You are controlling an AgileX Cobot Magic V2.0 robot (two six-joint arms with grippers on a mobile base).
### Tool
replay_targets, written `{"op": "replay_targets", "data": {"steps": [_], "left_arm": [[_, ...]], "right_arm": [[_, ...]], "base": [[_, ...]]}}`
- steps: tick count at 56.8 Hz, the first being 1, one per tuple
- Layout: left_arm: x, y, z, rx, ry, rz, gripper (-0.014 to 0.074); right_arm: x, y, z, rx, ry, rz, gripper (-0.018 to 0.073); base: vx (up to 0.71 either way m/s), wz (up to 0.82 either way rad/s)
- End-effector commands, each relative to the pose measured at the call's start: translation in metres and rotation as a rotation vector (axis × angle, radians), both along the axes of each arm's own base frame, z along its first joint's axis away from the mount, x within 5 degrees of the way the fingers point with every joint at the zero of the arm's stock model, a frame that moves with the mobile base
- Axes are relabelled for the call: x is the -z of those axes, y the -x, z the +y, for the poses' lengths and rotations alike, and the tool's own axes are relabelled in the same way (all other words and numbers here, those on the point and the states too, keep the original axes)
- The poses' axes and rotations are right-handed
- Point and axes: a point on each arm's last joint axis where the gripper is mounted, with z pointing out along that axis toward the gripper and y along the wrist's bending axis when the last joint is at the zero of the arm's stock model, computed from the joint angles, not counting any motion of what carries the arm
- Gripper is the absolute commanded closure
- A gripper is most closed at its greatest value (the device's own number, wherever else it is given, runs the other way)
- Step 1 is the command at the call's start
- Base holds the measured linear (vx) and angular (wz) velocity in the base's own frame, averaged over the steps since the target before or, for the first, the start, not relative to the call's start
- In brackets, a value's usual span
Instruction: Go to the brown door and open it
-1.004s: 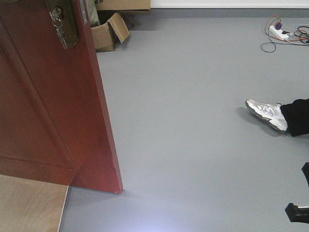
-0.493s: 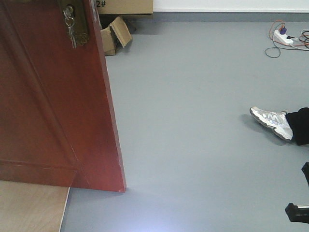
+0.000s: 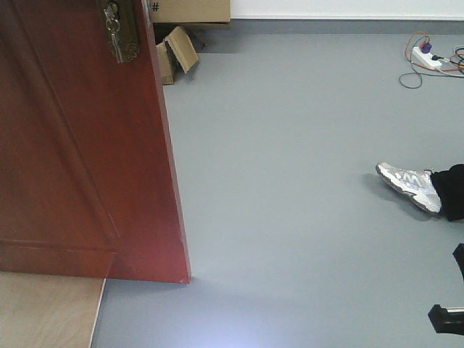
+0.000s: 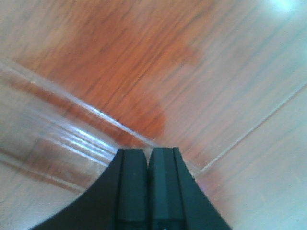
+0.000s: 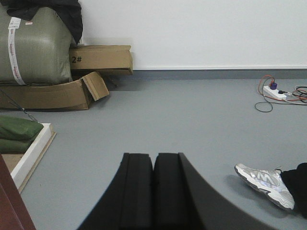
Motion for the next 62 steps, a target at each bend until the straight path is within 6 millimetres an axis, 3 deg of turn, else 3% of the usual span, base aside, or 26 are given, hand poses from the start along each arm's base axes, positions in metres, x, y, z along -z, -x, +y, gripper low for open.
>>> {"op": "replay_targets", "data": {"steps": [1,6,15,21,29,39,54,62], "left_arm": [[-0.028,0.016,-0.008,0.005,-0.01,-0.098,0.06],[-0.026,0.021,-0.013,0.027,-0.149,-0.075,0.06],[-0.032,0.049,-0.03,-0.043,-0.394,-0.051,0.06],[-0.034,0.079,-0.041,-0.172,-0.522,-0.088,0.06],[-0.017,0.125,-0.05,-0.358,-0.574,-0.149,0.06],[0.041,0.186,-0.063,-0.425,-0.647,-0.162,0.06],[0.152,0.25,-0.075,-0.385,-0.478,-0.128,0.06],[0.202,0.281,-0.076,-0.402,-0.525,-0.178,0.06]], "right_arm": [[-0.006,-0.001,0.0,0.005,0.004,-0.086,0.0559],[-0.006,-0.001,0.0,0.005,0.004,-0.086,0.0559],[-0.006,-0.001,0.0,0.005,0.004,-0.086,0.0559],[-0.006,-0.001,0.0,0.005,0.004,-0.086,0.0559],[-0.006,-0.001,0.0,0.005,0.004,-0.086,0.0559],[-0.006,-0.001,0.0,0.005,0.004,-0.086,0.0559],[-0.006,-0.001,0.0,0.005,0.004,-0.086,0.0559],[-0.006,-0.001,0.0,0.005,0.004,-0.086,0.0559]], "base": [[0.0,0.0],[0.0,0.0],[0.0,0.0],[0.0,0.0],[0.0,0.0],[0.0,0.0],[0.0,0.0],[0.0,0.0]]}}
